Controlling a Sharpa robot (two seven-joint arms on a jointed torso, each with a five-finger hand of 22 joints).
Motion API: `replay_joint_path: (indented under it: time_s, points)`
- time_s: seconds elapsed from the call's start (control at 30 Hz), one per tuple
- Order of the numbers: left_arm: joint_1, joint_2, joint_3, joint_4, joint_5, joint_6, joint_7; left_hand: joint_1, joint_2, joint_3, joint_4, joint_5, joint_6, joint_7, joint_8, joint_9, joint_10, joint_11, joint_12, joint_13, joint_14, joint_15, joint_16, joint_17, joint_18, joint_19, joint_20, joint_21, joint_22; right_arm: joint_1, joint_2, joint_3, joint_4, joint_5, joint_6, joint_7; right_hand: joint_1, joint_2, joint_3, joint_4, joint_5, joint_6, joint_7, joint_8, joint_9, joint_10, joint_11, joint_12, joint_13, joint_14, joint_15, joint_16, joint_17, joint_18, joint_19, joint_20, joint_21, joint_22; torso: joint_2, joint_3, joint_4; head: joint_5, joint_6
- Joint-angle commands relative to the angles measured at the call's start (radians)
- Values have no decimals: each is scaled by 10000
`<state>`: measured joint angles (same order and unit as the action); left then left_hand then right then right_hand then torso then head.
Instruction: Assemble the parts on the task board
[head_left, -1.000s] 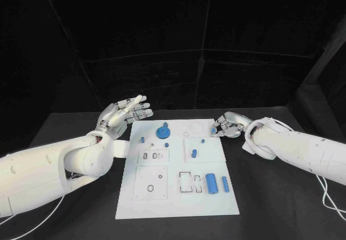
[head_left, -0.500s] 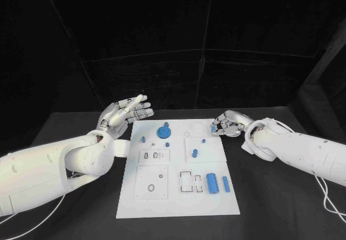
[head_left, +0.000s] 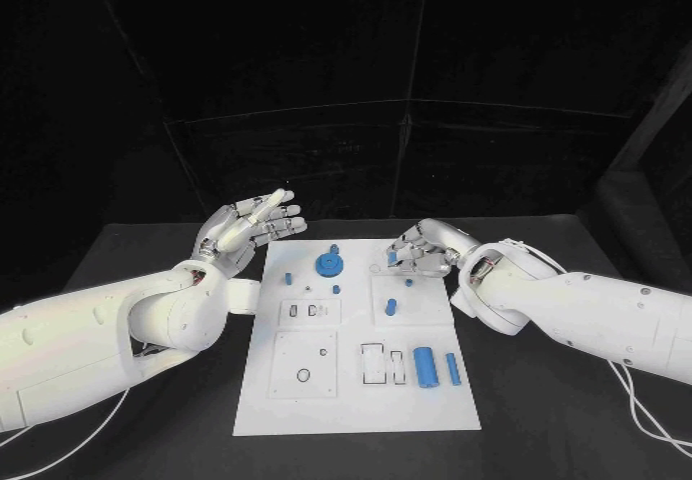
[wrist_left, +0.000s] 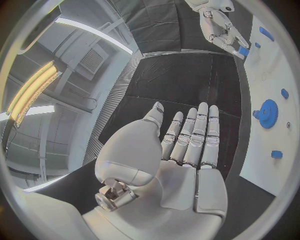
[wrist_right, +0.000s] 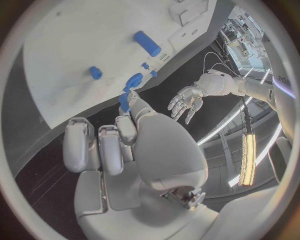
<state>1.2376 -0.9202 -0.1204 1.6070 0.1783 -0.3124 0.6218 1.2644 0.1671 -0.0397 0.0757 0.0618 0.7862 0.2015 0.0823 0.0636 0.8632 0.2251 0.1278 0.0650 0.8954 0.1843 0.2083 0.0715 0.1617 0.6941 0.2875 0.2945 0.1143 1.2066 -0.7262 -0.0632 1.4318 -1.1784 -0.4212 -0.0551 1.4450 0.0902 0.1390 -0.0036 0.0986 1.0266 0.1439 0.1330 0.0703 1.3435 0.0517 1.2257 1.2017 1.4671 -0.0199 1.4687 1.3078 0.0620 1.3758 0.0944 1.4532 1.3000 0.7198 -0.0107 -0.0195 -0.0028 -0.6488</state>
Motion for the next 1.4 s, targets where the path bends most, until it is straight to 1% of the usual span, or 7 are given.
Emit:
replay_joint_path:
  time_s: [0.03,0.4,0.57,0.63,0.87,1.0,1.4]
  points:
    - [18,33,11,36,-22,103,69,45,36,19,-36,32,68,761,24,9,61,10,-40,-12,88,-4,-64,-17,155,75,0,-15,-15,34,386,7,185,-469,-243,-1064,-174,-93,181,89,102,136,-121,22,9,-37,-57,-41,-23,632,-35,9,668,-38,51,-42,45,8,15,-2,15,72,-49]
    - [25,78,12,0,-22,91,75,45,36,19,-36,32,68,761,24,9,61,10,-40,-12,88,-4,-64,-17,155,75,0,-15,-15,12,1880,-4,-73,-1458,543,-1476,-223,-137,213,86,131,158,-128,29,9,-92,-62,-136,-118,617,-38,-29,598,-22,-2,-43,13,-67,24,29,16,377,-172]
    - [29,93,13,-4,-22,96,74,37,36,26,-42,31,91,759,26,10,67,9,-42,-12,93,-5,-67,-18,156,80,0,-17,-20,-119,2448,-11,-342,-1707,906,-1710,-233,-149,246,74,158,163,-131,29,8,-115,-66,-172,-148,609,-41,-46,571,-16,-22,-44,-1,-94,21,24,40,440,-206]
    - [30,98,13,-11,-22,95,77,37,36,26,-42,31,91,759,26,10,67,9,-42,-12,93,-5,-67,-18,156,80,0,-17,-20,-206,2638,-13,-406,-1898,1034,-1773,-233,-149,246,74,158,163,-131,29,8,-115,-66,-172,-148,609,-41,-46,571,-16,-22,-44,-1,-94,28,43,22,506,-229]
    - [33,118,13,-34,-18,91,89,36,34,27,-44,30,90,759,25,10,69,8,-42,-12,94,-6,-67,-18,156,81,0,-18,-22,-386,2917,-24,-523,-2602,1224,-1829,-254,-172,272,66,184,155,-127,22,4,-127,-65,-193,-163,608,-43,-48,571,-11,-39,-46,-12,-116,24,27,-16,595,-292]
    - [33,139,13,-49,-5,98,94,31,35,28,-43,29,104,759,27,11,70,8,-43,-12,95,-6,-68,-19,156,83,0,-18,-23,-440,2991,-30,-615,-2815,1291,-1892,-277,-190,280,68,191,152,-124,19,2,-127,-63,-196,-163,606,-42,-53,564,-12,-36,-46,-11,-112,21,43,-22,629,-316]
    - [32,178,13,-89,81,108,101,8,38,26,-33,25,102,760,26,11,74,7,-44,-12,98,-6,-70,-19,157,86,-1,-20,-27,-541,3010,-41,-653,-2984,1721,-1920,-399,-272,303,95,199,151,-119,11,-3,-140,-57,-231,-189,599,-38,-73,537,-7,-55,-45,-26,-136,19,38,-22,621,-364]
